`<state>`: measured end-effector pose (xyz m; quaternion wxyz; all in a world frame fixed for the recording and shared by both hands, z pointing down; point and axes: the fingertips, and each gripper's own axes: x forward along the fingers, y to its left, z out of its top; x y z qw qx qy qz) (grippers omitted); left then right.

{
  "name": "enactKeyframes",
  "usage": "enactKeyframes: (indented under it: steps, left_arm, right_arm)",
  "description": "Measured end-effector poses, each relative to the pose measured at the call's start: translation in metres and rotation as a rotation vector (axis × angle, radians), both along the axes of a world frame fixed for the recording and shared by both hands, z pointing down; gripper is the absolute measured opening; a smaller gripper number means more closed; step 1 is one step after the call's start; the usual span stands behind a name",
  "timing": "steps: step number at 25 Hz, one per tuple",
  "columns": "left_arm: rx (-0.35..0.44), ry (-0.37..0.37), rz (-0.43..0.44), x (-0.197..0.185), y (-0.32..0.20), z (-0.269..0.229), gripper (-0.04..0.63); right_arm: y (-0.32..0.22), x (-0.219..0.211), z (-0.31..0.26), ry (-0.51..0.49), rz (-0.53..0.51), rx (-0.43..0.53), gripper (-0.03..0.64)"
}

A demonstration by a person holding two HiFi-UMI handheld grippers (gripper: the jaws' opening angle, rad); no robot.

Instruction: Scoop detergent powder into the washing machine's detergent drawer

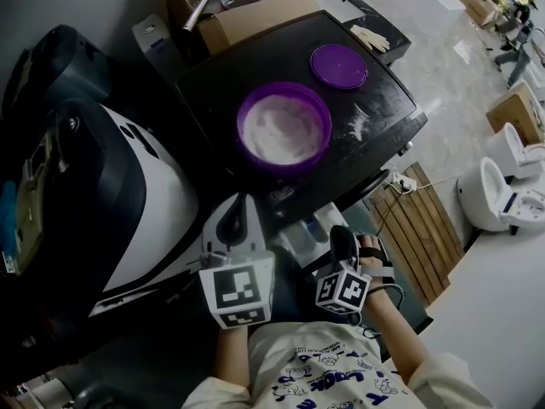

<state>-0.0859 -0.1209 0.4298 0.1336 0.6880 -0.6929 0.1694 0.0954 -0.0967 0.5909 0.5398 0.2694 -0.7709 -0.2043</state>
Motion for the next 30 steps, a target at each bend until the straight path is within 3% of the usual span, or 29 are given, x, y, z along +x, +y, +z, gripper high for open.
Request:
enactKeyframes:
  steps: [18,26,30]
  left_arm:
    - [0.008,0.002,-0.015,-0.008,0.005,-0.002,0.002]
    - [0.026,0.013,-0.014,-0.01,0.002,-0.01,0.003]
    - [0.031,0.017,-0.014,-0.01,0.002,-0.012,0.002]
  right_arm:
    - [-0.003,-0.001,0.0,-0.022,0.033,-0.018,0.023]
    - [-0.008,0.0,-0.013,-0.263,0.202,-0.191,0.023]
    - [-0.01,0.002,-0.024,-0.435,0.306,-0.306,0.023]
